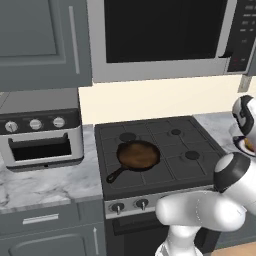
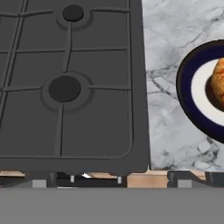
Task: Pick the croissant and place it on the pan. Then turn on the stove to warm the croissant.
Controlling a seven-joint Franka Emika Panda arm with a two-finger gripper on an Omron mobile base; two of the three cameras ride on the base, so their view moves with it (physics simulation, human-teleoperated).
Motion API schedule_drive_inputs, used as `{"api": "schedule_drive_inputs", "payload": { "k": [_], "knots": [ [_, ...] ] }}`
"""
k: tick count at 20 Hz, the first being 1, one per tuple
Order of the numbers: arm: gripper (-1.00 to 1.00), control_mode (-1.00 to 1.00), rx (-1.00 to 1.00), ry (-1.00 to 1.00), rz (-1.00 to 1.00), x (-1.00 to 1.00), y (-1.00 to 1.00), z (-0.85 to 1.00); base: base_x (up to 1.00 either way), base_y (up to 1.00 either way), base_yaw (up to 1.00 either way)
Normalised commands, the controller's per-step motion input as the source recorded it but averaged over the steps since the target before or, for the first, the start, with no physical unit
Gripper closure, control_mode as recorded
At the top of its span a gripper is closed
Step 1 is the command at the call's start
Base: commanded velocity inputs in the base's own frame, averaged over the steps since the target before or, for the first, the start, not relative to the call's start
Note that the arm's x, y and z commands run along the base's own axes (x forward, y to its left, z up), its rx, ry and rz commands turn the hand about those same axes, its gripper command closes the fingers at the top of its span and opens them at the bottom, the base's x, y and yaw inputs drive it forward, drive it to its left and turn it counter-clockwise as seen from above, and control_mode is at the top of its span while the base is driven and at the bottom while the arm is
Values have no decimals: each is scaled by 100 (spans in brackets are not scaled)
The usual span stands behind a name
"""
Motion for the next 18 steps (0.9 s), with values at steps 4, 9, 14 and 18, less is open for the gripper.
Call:
{"api": "schedule_drive_inputs", "payload": {
  "k": [4,9,14,18],
  "knots": [
    [-100,-100,0,0,0,0,-31,-5,0,0,0],
    [-100,-100,0,0,0,2,-25,-3,0,0,0],
    [-100,-100,0,3,0,5,-27,-1,0,0,0],
    [-100,-100,0,3,0,8,-35,-3,0,0,0]
  ]
}}
